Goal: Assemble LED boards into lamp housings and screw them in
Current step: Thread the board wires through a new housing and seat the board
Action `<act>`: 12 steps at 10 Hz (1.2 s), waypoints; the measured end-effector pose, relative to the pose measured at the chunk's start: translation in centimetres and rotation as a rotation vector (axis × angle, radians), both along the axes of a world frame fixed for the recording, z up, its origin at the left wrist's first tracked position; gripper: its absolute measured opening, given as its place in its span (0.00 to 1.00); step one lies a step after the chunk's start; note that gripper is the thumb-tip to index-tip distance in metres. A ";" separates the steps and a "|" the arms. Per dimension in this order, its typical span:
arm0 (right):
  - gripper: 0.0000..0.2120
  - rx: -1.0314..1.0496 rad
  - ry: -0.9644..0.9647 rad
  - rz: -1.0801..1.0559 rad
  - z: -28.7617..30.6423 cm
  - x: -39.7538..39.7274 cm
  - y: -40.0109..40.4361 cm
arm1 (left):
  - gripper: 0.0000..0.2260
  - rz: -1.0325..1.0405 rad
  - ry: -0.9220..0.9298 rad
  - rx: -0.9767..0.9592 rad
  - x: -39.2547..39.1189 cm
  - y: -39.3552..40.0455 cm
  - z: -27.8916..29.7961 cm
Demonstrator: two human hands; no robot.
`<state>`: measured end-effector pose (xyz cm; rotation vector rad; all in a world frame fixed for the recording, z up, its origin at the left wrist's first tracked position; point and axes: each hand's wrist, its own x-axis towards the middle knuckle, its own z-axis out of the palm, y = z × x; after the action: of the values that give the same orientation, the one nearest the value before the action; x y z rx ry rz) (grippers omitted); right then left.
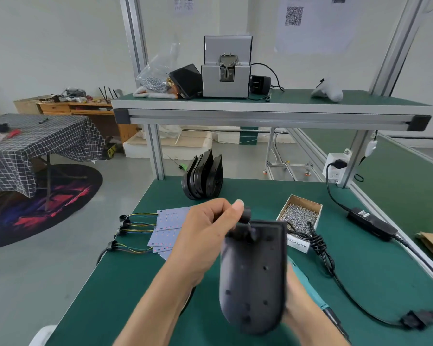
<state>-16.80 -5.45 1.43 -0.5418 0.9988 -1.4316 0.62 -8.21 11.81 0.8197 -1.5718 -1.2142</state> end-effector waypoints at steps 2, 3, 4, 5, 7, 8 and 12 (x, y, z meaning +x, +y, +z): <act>0.15 -0.242 0.245 -0.294 2.9 -2.1 0.6 | 0.20 0.083 -0.187 -0.102 1.0 -0.1 -0.1; 0.18 -0.545 0.803 -0.312 5.3 -2.0 1.8 | 0.18 0.093 -0.294 -0.134 0.5 -0.4 -0.7; 0.20 -0.694 1.270 -0.168 7.3 -0.1 1.5 | 0.16 0.064 -0.342 -0.186 -0.4 -0.5 -1.0; 0.15 -0.687 1.304 -0.107 7.8 1.2 1.0 | 0.13 0.021 -0.336 -0.170 -0.4 -0.6 -1.2; 0.10 -0.494 1.204 -0.054 7.7 1.9 1.3 | 0.18 0.121 -0.502 -0.250 -0.1 -0.4 -1.9; 0.08 -0.415 1.125 -0.070 7.6 2.1 1.7 | 0.17 0.148 -0.542 -0.260 -0.6 -0.1 -2.0; 0.04 -0.290 1.231 -0.299 6.4 2.9 3.2 | 0.18 0.109 -0.574 -0.248 -1.8 0.2 -1.4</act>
<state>-13.85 -2.27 7.87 -1.6492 1.8797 -1.4686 -1.14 -7.96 10.44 1.1342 -2.0525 -0.7119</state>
